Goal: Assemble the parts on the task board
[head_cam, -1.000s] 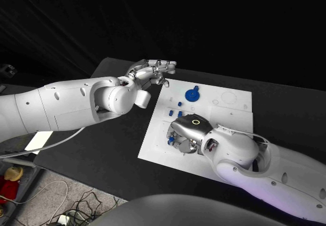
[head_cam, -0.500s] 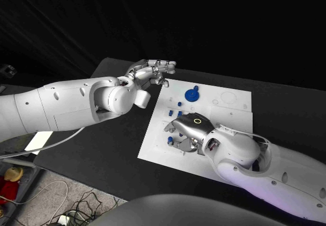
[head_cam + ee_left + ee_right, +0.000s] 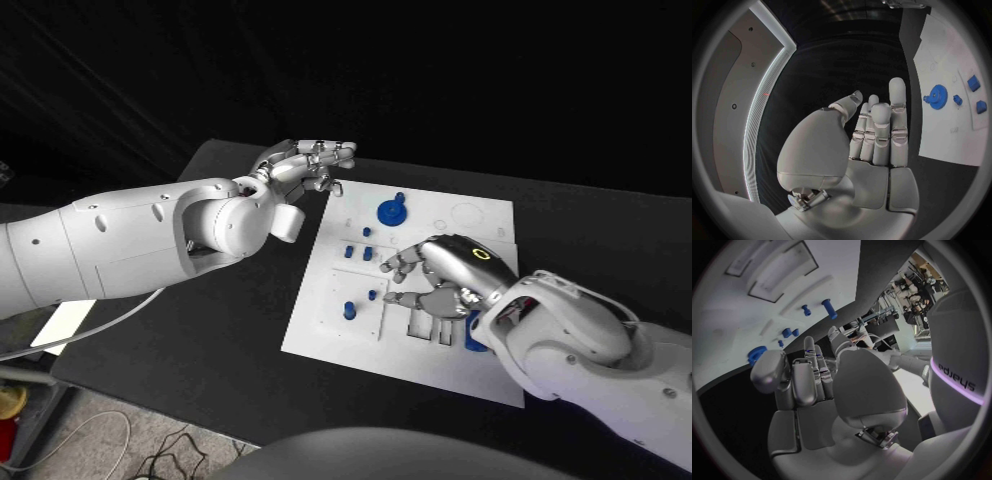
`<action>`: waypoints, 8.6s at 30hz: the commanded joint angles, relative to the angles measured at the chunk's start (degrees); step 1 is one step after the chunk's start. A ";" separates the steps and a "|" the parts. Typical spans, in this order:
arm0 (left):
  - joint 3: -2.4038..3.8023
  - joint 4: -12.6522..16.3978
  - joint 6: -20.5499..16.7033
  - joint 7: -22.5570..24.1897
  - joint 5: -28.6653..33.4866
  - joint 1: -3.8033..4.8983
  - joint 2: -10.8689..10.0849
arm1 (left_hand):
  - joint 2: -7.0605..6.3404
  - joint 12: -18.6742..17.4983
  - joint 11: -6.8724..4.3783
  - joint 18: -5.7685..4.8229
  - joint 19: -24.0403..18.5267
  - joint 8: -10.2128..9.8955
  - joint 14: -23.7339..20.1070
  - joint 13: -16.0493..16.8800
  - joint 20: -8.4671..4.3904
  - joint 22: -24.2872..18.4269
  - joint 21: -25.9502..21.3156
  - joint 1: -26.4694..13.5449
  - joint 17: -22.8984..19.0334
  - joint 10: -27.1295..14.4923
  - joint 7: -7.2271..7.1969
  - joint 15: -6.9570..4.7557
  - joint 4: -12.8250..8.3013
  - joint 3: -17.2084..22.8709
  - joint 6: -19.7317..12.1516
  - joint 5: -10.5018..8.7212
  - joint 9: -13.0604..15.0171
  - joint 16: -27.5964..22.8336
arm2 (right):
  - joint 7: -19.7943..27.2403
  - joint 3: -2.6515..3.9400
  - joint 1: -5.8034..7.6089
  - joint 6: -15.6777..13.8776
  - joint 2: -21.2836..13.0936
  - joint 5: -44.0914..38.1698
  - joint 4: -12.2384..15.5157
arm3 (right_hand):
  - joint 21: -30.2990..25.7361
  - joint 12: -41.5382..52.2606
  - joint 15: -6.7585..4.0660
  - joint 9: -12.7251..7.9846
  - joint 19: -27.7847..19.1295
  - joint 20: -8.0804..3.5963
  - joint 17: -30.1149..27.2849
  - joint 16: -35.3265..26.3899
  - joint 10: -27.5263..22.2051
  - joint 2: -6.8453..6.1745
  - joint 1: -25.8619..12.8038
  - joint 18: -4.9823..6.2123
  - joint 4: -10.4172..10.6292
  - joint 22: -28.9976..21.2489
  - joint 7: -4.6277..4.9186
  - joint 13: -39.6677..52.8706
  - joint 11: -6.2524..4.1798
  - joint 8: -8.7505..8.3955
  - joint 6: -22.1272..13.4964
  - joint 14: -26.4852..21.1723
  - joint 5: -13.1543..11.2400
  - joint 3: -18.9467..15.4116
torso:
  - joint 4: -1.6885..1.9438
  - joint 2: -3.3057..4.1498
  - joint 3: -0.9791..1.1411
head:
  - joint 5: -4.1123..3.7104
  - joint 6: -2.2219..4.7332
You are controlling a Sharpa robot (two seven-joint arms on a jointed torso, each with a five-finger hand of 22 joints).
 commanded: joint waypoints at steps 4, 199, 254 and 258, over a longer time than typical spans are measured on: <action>-0.04 -0.12 1.10 0.31 0.13 -0.02 -0.02 | 0.50 0.41 -0.05 1.00 0.32 -0.37 -0.19 0.08 0.20 -0.05 -0.33 -0.25 0.06 -0.29 0.10 0.05 -0.39 0.00 -0.46 -0.16 -0.07 -0.20 | 3.64 0.32 0.58 -4.92 -9.19 33.45 2.22 | 5.86 12.74 -3.01 0.86 3.20 -2.45 5.45 4.53 9.69 0.88 -2.01 -1.53 1.27 8.15 -2.40 10.14 -3.48 2.35 2.42 3.54 5.27 -2.36 | -1.73 -1.10 0.10 | -4.44 2.44; -0.49 0.74 1.80 -0.11 0.13 -1.09 -0.87 | 0.89 1.11 0.03 1.03 0.23 -0.22 -0.51 0.24 0.33 -0.13 -0.57 -0.34 -0.40 -0.98 0.17 0.15 -0.39 0.05 -0.70 -0.15 -0.03 -0.22 | -25.76 -0.07 -3.98 9.61 -1.58 12.94 1.93 | 10.87 61.57 -5.63 19.45 4.99 -4.82 14.10 10.39 17.52 8.46 -1.69 -2.90 -1.37 17.02 -6.66 73.34 -6.81 20.09 2.19 4.58 -2.20 -15.97 | -4.65 -2.25 0.61 | -8.98 -0.23; -0.50 1.01 2.12 -0.18 0.07 -1.10 -1.92 | 0.89 1.11 0.03 1.03 0.23 -0.22 -0.51 0.24 0.33 -0.13 -0.57 -0.34 -0.40 -0.98 0.17 0.15 -0.39 0.05 -0.70 -0.15 -0.03 -0.22 | -22.54 -0.18 -5.41 8.52 -14.49 1.68 4.31 | 10.04 56.00 -3.84 13.36 4.53 -3.13 13.90 10.05 15.81 8.23 -7.05 -2.66 3.45 16.08 -4.24 70.65 -4.70 8.22 3.12 4.49 2.29 -16.87 | -5.03 -2.33 0.53 | -9.84 0.00; -0.50 1.01 2.16 -0.18 0.07 -1.10 -1.91 | 0.89 1.11 0.03 1.03 0.23 -0.22 -0.51 0.24 0.33 -0.13 -0.57 -0.34 -0.40 -0.98 0.17 0.15 -0.39 0.05 -0.70 -0.15 -0.03 -0.22 | -23.14 -0.18 -5.47 8.52 -14.12 0.95 4.18 | 10.09 56.02 -3.86 13.44 4.56 -3.15 13.94 10.07 15.83 8.22 -7.10 -2.67 3.59 16.16 -4.29 70.68 -4.74 8.23 3.31 4.50 2.46 -16.89 | -5.06 -2.37 0.54 | -9.81 0.05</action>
